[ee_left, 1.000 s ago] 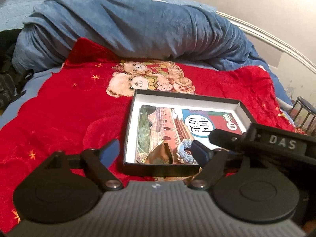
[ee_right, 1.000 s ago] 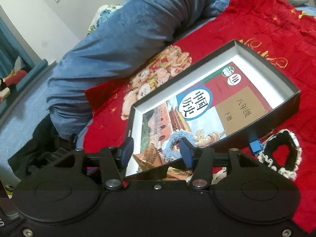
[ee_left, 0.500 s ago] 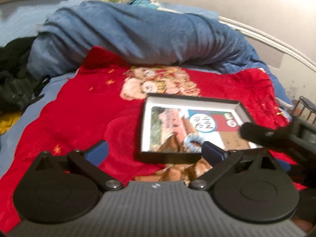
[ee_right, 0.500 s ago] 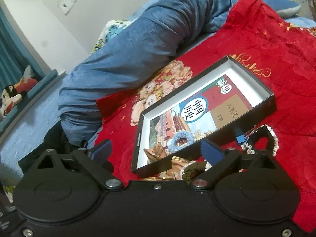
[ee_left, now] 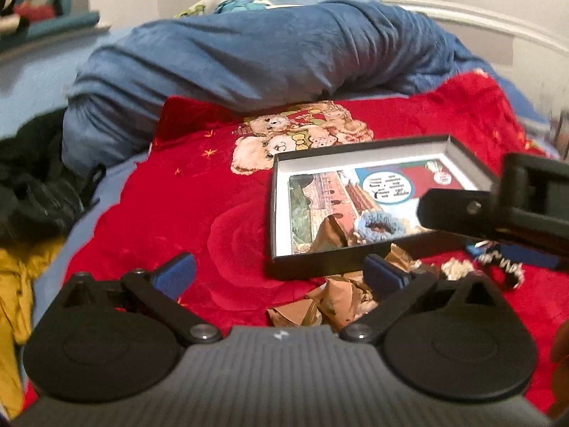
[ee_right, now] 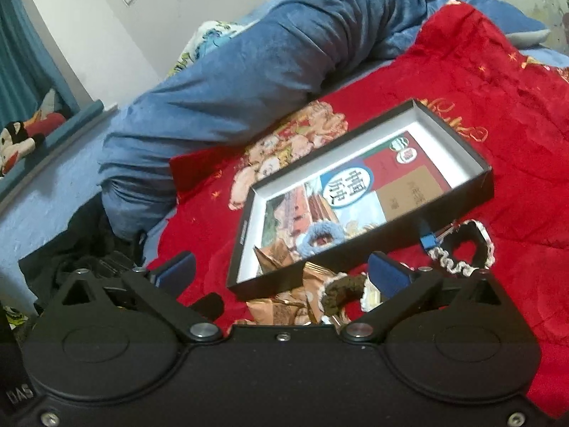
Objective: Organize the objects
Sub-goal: 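Withdraw both tools from the box toward the remaining scrunchies and paper pieces, then grasp the cream scrunchie with right tool while left tool grasps another paper piece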
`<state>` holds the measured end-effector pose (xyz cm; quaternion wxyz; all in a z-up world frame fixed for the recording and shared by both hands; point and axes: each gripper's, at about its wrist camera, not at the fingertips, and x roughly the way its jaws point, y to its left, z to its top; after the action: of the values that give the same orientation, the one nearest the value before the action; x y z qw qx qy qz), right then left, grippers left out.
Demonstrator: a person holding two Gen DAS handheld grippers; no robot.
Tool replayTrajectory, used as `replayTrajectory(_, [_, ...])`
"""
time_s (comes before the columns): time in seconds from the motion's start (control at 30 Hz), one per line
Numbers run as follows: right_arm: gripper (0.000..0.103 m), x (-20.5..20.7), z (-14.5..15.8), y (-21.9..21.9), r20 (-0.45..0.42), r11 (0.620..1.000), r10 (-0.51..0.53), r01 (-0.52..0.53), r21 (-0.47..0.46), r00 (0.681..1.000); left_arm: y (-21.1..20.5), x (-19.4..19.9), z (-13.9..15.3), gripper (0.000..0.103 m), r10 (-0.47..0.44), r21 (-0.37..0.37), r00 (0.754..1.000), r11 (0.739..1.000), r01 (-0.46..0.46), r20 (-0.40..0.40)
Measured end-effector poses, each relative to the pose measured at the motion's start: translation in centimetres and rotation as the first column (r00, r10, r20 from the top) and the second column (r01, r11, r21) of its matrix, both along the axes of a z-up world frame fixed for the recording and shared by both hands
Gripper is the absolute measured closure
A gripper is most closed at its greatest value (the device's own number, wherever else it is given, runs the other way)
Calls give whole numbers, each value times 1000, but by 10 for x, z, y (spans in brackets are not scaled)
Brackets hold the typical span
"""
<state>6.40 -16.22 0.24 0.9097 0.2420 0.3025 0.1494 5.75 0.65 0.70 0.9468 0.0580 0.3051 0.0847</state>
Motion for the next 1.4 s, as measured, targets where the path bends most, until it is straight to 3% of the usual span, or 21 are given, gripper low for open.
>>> replayTrajectory(0.13, [0,0,-2,-8,-14,1000,-15,15,-17,1000,-6,1,1,0,34,48,999,998,-34,-10])
replayTrajectory(0.4, [4,9,-16,-12,-117,1000,25,-24,15,993,34,3,12,0,50,-32,999,998,-50,-18])
replayTrajectory(0.47, [8,9,-19,-7,-112,1000,16,-18,-20,994,44,3,13,0,51,-63,999,997,-51,-8])
replayTrajectory(0.7, [17,8,-28,4,-126,973,-112,83,-213,986,56,17,-6,9,64,-138,991,987,-80,-114])
replayTrajectory(0.9, [22,10,-43,8,-177,978,-113,78,-194,978,39,16,-14,9,-4,-149,991,989,-16,-135])
replayTrajectory(1.07, [24,13,-50,10,-187,963,-143,93,-251,972,28,21,-28,9,-2,-124,982,992,-23,-191])
replayTrajectory(1.17, [26,21,-54,8,-185,960,-106,52,-275,977,29,29,-40,16,12,-148,969,988,-50,-248])
replayTrajectory(1.27, [32,25,-60,2,-216,958,-138,75,-278,967,35,35,-49,21,34,-181,957,979,-89,-287])
replayTrajectory(1.4, [45,27,-66,-1,-244,951,-172,97,-292,954,48,45,-61,46,21,-336,944,932,-138,-328])
